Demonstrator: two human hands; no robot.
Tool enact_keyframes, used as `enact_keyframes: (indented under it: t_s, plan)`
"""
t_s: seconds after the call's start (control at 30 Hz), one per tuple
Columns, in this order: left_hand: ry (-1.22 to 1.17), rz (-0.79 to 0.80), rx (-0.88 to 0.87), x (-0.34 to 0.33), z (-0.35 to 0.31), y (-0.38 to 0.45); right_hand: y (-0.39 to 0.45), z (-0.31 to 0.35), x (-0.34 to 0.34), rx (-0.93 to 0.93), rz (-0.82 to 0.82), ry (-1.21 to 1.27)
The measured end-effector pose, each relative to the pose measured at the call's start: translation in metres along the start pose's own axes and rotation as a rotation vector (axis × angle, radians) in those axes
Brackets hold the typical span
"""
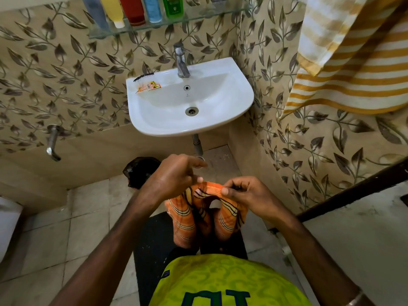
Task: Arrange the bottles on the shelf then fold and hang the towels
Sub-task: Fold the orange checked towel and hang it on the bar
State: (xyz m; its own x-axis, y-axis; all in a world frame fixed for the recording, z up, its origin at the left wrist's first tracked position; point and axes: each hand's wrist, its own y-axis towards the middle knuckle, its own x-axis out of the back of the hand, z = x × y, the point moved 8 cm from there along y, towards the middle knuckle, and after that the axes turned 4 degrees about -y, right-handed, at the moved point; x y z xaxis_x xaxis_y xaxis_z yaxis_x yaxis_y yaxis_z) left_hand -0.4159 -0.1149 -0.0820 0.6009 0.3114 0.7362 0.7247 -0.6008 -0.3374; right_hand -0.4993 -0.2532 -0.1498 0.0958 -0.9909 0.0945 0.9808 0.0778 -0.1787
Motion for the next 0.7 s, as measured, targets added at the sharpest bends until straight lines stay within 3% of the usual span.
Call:
enact_keyframes:
  t_s: [0.17, 0.37, 0.7]
  plan:
    - [-0.021, 0.147, -0.118, -0.025, -0.017, -0.004, 0.006, 0.012, -0.001, 0.033, 0.011, -0.038]
    - [-0.001, 0.059, -0.097, -0.017, -0.017, -0.002, 0.004, 0.017, 0.002, 0.036, 0.004, -0.062]
    - [-0.067, 0.065, -0.081, -0.003, -0.018, -0.009, -0.004, -0.033, 0.020, -0.083, -0.052, -0.073]
